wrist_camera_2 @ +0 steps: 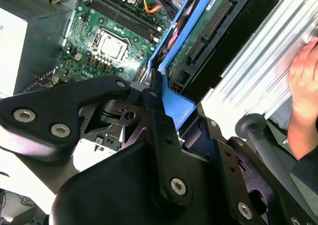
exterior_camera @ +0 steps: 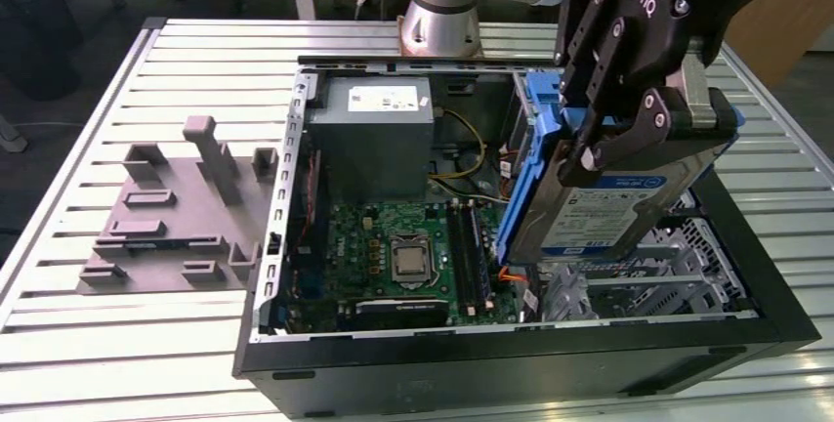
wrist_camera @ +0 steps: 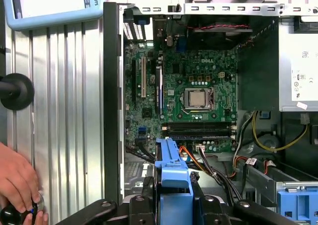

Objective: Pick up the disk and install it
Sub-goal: 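Insert the disk into the insertion slot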

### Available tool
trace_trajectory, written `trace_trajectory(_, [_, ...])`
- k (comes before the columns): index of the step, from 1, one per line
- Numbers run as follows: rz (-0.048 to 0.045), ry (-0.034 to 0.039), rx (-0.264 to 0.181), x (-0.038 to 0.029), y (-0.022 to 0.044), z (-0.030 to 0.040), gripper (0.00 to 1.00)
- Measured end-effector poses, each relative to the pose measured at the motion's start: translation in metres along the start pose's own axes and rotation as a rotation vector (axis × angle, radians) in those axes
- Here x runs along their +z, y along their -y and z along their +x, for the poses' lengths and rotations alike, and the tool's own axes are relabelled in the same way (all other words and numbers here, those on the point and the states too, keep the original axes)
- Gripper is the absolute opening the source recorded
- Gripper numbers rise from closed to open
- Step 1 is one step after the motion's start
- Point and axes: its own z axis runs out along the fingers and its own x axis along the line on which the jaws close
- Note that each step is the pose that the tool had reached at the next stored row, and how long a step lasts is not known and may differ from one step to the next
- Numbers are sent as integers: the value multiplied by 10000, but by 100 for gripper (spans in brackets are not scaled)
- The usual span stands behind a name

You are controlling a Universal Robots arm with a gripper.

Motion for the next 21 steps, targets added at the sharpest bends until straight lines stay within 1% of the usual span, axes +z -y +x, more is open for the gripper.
trace_trajectory(3, [0,1,-1,0,18,-1,37])
trace_trajectory(9, [0,0,0,3,86,-3,37])
trace_trajectory(15, [1,-4,34,14,112,22,37])
trace_trajectory(21, [1,-5,33,32,205,20,37])
